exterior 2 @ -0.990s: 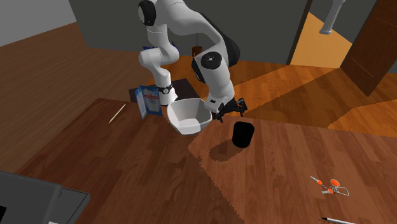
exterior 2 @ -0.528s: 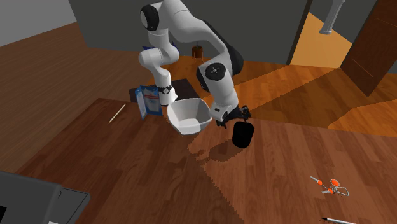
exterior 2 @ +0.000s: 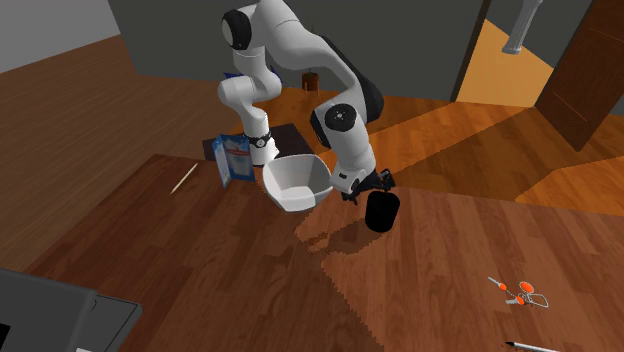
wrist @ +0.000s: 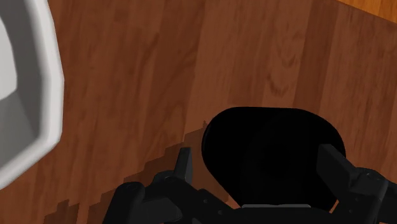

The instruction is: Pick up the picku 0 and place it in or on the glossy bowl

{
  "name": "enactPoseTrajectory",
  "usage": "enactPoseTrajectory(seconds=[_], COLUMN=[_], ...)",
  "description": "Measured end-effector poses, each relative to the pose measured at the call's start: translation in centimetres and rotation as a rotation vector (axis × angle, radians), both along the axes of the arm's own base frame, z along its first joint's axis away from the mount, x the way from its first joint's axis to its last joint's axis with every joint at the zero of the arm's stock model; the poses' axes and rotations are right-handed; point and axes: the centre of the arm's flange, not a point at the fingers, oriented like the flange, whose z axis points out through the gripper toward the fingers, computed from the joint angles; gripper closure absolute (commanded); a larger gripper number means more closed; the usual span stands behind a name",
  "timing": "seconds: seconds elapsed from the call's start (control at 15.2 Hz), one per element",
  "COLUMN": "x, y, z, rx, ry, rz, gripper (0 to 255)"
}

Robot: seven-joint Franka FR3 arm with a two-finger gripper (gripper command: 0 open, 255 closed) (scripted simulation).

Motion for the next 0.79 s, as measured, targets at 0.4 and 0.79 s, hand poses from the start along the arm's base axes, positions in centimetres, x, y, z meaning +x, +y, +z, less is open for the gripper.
enactPoseTrajectory(seconds=[0.4,0.79], x=[0.0,-0.02], y=[-0.03,-0.04], z=[0.03,0.26], rx=[0.0,0.0], ry=[0.0,0.0], rz=[0.0,0.0], gripper=[255,255])
